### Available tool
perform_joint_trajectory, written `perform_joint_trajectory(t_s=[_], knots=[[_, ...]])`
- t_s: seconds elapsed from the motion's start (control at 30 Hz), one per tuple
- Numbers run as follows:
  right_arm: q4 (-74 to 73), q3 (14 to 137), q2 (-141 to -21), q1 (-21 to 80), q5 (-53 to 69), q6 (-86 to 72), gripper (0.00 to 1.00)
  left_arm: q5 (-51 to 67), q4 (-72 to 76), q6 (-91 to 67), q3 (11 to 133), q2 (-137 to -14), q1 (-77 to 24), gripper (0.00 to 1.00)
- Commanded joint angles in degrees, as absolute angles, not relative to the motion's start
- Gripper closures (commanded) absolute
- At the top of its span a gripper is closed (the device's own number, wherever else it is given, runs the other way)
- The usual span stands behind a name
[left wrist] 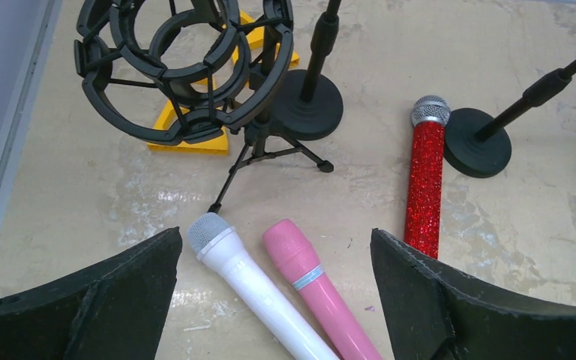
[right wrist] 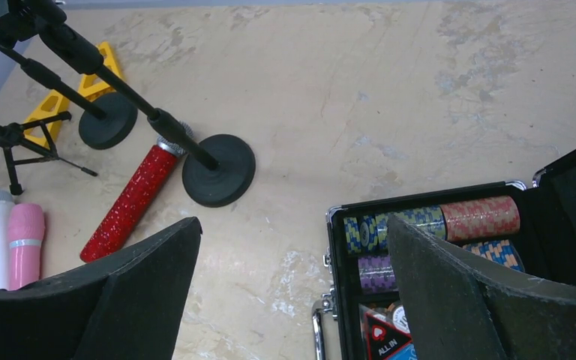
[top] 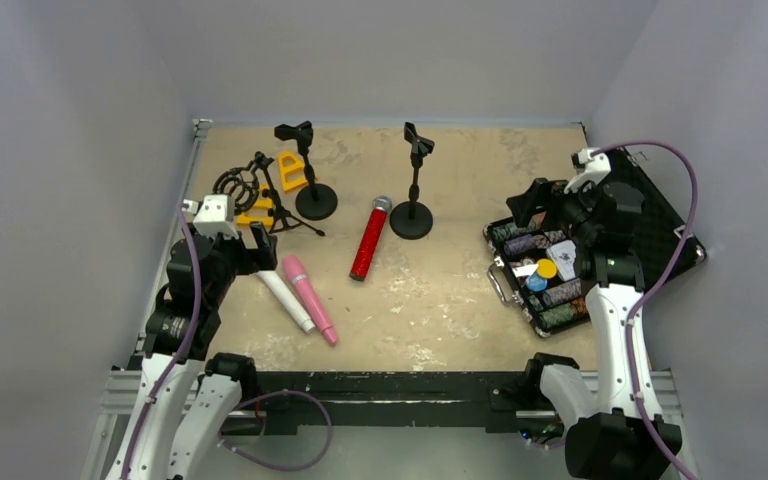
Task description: Attach the microphones to the stand
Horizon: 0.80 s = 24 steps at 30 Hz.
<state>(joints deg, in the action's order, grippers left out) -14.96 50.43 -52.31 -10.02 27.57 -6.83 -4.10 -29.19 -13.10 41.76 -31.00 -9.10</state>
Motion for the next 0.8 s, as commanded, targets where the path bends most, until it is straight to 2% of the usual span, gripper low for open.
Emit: perform_joint_trajectory(t_s=[0.0,0.17,0.4,0.77], knots=[[-12.21,51.41,-52.29,-9.93,29.20,-7.33,0.01,-0.32,-26.00,-14.15,42.45,-31.07,-8.79,0.00],[-12.93,51.18,-52.34,-9.93,36.40,-3.84,0.01,2.63,-25.43,-14.23,42.37,-31.11,-8.79,0.00],[-16.39,50.54,-51.03,-9.84,54.67,9.94,0.01,9.08,-23.82,-14.53,42.01,-32.08,-8.79,0.00],[-19.25,45.83,-50.17,-9.80,67.58,18.76,0.01,16.87,-22.59,-18.14,41.92,-34.88,-8.79,0.00]])
